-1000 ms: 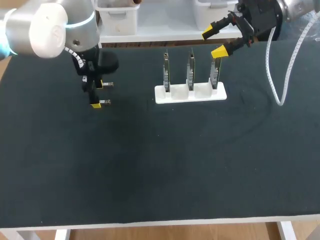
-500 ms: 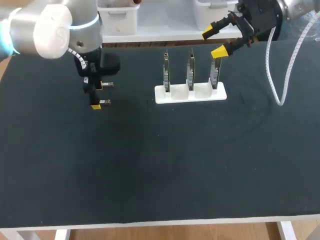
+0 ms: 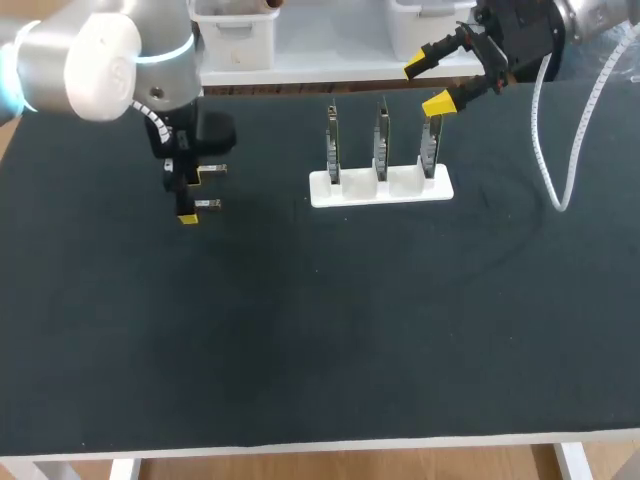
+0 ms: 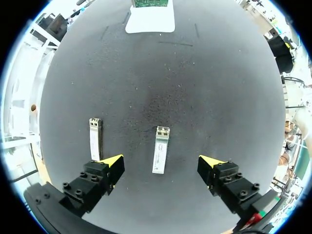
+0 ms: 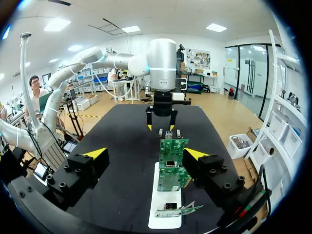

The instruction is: Pick up the optical module with the left hand, and insert it into the network port with the right hand.

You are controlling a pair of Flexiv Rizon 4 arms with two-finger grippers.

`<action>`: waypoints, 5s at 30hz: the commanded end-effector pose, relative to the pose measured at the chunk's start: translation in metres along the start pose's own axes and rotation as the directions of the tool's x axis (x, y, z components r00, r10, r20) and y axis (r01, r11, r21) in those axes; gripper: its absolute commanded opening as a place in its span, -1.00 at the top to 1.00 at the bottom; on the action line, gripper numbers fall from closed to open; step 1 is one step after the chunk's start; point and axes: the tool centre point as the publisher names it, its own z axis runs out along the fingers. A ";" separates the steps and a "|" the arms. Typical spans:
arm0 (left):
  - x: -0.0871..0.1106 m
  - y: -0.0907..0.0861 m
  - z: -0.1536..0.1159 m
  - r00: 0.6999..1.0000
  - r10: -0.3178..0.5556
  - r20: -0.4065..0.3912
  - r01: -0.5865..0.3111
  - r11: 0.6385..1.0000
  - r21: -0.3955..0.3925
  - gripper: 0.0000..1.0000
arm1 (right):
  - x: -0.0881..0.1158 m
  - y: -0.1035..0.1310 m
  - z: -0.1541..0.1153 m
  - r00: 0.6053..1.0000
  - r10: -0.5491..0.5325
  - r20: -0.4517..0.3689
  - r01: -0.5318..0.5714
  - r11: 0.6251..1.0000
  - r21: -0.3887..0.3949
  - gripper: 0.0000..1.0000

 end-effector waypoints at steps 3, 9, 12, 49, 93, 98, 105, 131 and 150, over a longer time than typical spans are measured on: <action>0.001 0.004 0.001 1.000 -0.001 -0.007 0.001 1.000 -0.001 -1.00 | 0.000 0.001 0.000 1.000 0.000 -0.001 0.000 1.000 0.003 -1.00; 0.004 0.007 0.003 1.000 0.002 -0.019 -0.002 1.000 0.000 -1.00 | 0.000 0.001 0.000 1.000 0.000 -0.001 0.000 1.000 0.003 -1.00; 0.004 0.007 0.002 1.000 0.003 -0.021 -0.003 1.000 -0.002 -1.00 | 0.000 0.001 0.000 1.000 0.000 -0.001 0.000 1.000 0.003 -1.00; 0.007 0.014 0.006 0.999 0.018 -0.034 -0.017 1.000 0.010 -1.00 | 0.000 0.001 0.000 1.000 0.000 -0.001 0.000 1.000 0.003 -1.00; 0.008 0.014 0.013 0.999 0.029 -0.035 -0.029 1.000 0.004 1.00 | 0.000 0.001 0.000 1.000 0.000 -0.001 0.000 1.000 0.003 -1.00; 0.008 0.012 0.014 0.999 0.032 -0.033 -0.032 0.999 0.006 1.00 | 0.000 0.001 0.000 1.000 0.000 -0.001 0.000 1.000 0.003 -1.00; 0.004 0.010 0.003 0.999 0.042 -0.012 -0.042 0.999 -0.005 1.00 | 0.000 0.001 0.000 1.000 0.000 -0.001 0.000 1.000 0.003 -1.00; -0.021 0.006 -0.047 0.979 0.174 0.104 -0.164 0.981 -0.103 1.00 | 0.000 0.001 0.000 1.000 0.000 -0.001 0.000 1.000 0.003 -1.00; -0.039 0.009 -0.058 0.968 0.177 0.177 -0.154 0.979 -0.136 1.00 | 0.000 0.001 0.000 1.000 0.000 -0.001 0.000 1.000 0.003 -1.00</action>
